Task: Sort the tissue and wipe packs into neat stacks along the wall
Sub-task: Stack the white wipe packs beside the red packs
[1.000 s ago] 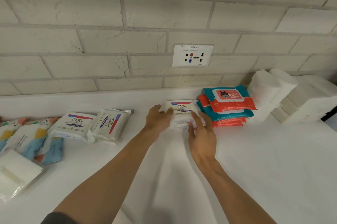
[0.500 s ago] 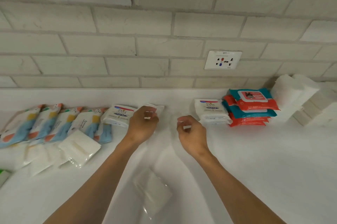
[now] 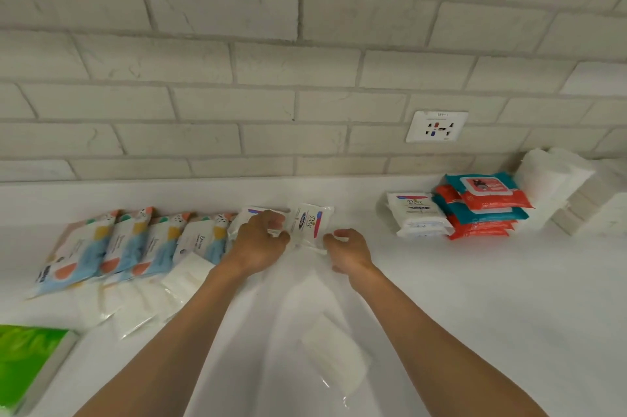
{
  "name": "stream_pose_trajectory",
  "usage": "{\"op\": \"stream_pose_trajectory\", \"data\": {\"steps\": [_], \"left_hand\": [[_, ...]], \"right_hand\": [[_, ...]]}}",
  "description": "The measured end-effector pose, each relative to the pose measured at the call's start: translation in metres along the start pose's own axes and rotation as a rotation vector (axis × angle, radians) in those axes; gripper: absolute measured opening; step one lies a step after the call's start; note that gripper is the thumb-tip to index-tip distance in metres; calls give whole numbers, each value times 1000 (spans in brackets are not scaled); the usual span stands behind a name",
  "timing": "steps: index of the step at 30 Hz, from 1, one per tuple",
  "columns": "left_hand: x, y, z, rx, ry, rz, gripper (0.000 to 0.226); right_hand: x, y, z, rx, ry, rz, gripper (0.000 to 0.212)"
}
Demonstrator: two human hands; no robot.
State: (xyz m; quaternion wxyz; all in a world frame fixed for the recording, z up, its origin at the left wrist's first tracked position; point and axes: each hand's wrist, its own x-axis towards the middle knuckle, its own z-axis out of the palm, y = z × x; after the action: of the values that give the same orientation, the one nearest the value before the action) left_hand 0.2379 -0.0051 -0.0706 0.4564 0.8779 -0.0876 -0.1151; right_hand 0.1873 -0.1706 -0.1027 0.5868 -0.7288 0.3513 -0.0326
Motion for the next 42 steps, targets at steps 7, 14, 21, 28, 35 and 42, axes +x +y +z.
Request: {"op": "stream_pose_trajectory", "data": {"steps": [7, 14, 21, 28, 35, 42], "left_hand": [[18, -2, 15, -96, -100, -118, 58], [22, -6, 26, -96, -68, -109, 53], [22, -18, 31, -262, -65, -151, 50], [21, -23, 24, -327, -80, -153, 40], [35, -31, -1, -73, 242, -19, 28], [58, -36, -8, 484, 63, -153, 48]], "right_hand": [[11, -9, 28, 87, -10, 56, 22], [24, -8, 33, 187, 55, 176, 34], [28, -8, 33, 248, 40, 175, 33], [19, -1, 35, 543, 31, 177, 26], [-6, -4, 21, 806, 61, 152, 33], [-26, -3, 7, 843, 68, 52, 29]]}}
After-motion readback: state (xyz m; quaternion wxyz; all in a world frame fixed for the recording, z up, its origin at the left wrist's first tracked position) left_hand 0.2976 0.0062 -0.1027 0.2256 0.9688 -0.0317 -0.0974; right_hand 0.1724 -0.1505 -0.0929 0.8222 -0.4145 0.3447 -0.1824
